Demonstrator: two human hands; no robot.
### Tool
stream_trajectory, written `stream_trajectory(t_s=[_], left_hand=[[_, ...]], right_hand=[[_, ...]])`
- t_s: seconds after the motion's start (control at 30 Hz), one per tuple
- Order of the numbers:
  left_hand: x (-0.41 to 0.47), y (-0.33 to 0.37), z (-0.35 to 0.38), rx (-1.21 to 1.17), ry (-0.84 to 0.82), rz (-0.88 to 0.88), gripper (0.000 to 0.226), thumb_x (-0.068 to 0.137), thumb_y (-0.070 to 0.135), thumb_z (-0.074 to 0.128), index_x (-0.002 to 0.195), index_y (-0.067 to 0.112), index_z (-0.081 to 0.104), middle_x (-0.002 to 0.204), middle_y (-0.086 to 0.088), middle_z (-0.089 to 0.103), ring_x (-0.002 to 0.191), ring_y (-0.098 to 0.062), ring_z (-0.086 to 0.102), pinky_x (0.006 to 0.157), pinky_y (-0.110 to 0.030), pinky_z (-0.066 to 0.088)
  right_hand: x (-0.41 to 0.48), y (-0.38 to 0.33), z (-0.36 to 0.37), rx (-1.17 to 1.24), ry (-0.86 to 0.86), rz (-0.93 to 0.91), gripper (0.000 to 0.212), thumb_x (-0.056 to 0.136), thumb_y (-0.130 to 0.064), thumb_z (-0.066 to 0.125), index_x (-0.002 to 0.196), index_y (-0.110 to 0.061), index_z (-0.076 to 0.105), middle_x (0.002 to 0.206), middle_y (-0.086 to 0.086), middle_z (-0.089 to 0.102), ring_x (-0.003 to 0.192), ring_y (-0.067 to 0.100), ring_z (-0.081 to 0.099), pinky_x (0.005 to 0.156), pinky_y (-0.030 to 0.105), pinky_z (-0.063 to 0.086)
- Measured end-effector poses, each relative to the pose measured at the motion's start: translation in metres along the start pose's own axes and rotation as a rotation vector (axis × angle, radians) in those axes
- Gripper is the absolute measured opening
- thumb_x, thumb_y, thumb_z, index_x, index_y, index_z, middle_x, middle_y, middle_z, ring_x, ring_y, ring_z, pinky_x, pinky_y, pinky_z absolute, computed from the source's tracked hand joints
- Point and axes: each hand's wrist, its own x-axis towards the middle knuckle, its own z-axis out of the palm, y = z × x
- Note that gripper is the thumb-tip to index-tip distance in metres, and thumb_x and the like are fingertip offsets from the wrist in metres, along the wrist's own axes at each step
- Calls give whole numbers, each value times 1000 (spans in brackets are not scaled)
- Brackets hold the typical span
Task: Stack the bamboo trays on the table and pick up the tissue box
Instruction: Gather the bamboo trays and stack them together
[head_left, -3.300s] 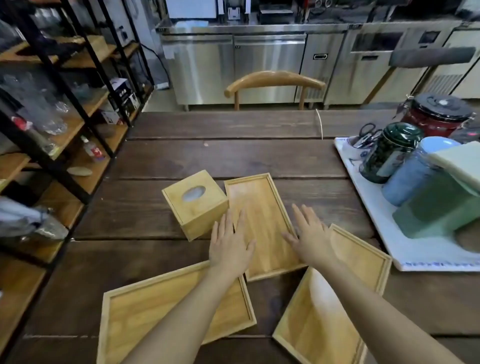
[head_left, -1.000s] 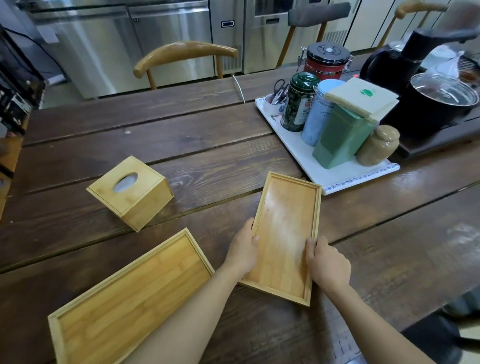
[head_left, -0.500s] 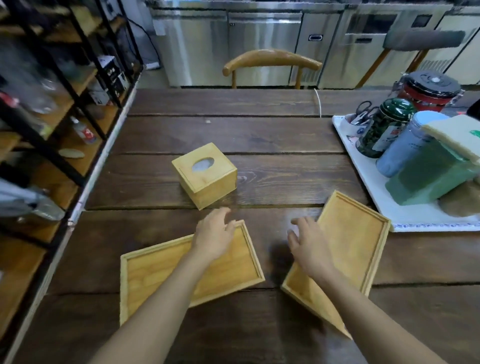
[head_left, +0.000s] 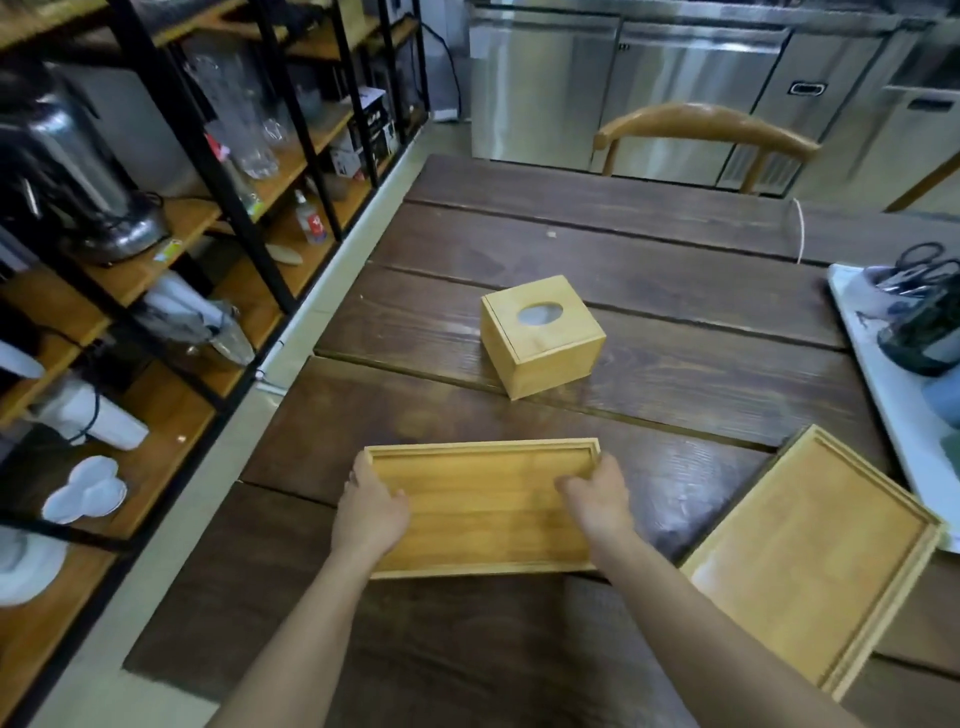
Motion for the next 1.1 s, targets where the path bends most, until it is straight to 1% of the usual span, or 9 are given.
stream_trajectory(t_s=[0.13, 0.23, 0.4, 0.53, 0.63, 0.73, 0.8, 0.97, 1.1], left_hand=[[0, 10, -17, -379, 46, -89, 50, 90, 9, 53, 138, 9, 37, 135, -14, 50, 114, -32, 51, 95, -40, 42], [-1, 12, -32, -627, 33, -140, 59, 87, 3, 61, 141, 7, 38, 137, -15, 51, 122, -33, 49, 99, -44, 41], [-18, 22, -55, -652, -102, -49, 42, 86, 6, 63, 127, 10, 55, 102, -6, 62, 89, -23, 57, 79, -44, 45], [-30, 47, -77, -613, -138, 239, 36, 87, 8, 62, 122, 13, 57, 96, 4, 63, 91, -16, 60, 72, -36, 48], [-39, 78, -94, -527, -91, 521, 33, 83, 5, 66, 114, 14, 61, 96, 7, 66, 90, -8, 63, 83, -37, 53], [-51, 111, -102, -474, -79, 800, 34, 79, 1, 70, 110, 12, 62, 95, 7, 68, 83, 0, 67, 81, -25, 57], [-62, 133, -103, -400, -45, 961, 34, 81, 7, 70, 112, 15, 62, 98, 11, 67, 89, 1, 66, 82, -20, 54], [-73, 170, -91, -376, 91, 1018, 58, 84, 33, 67, 136, 21, 43, 122, 5, 55, 109, -7, 53, 91, -20, 42], [-93, 174, -34, -579, -327, 882, 68, 85, 24, 64, 143, 19, 28, 132, 4, 49, 121, -11, 48, 105, -30, 39]], right_hand=[[6, 5, -7, 199, 3, 36, 67, 86, -15, 53, 145, -10, 20, 145, 16, 39, 129, 35, 40, 108, 45, 34], [10, 6, -16, 269, 37, 41, 66, 87, -14, 55, 144, -8, 24, 144, 18, 40, 128, 35, 41, 104, 42, 36], [8, 11, -29, 297, 64, 47, 63, 83, -21, 64, 138, -8, 36, 136, 18, 50, 122, 35, 49, 104, 47, 41], [1, 2, -52, 128, 23, -184, 63, 81, -30, 68, 136, -11, 43, 136, 12, 52, 123, 28, 49, 104, 44, 41], [-12, -16, -72, -108, -20, -488, 51, 81, -34, 67, 127, -17, 55, 114, 2, 57, 114, 20, 53, 101, 39, 41], [-28, -27, -86, -167, -64, -706, 19, 86, -29, 60, 99, -17, 65, 85, -7, 60, 81, 3, 54, 75, 20, 42], [-36, -26, -96, -107, 49, -781, 8, 88, -25, 59, 86, -18, 58, 72, -14, 53, 70, -4, 50, 63, 13, 36], [-54, 1, -125, 143, 313, -627, 21, 92, -25, 51, 72, -23, 50, 66, -9, 46, 61, 3, 44, 57, 12, 36], [-61, 25, -145, 344, 497, -445, 29, 95, -31, 44, 77, -9, 53, 68, 4, 43, 63, 15, 41, 58, 30, 33]])
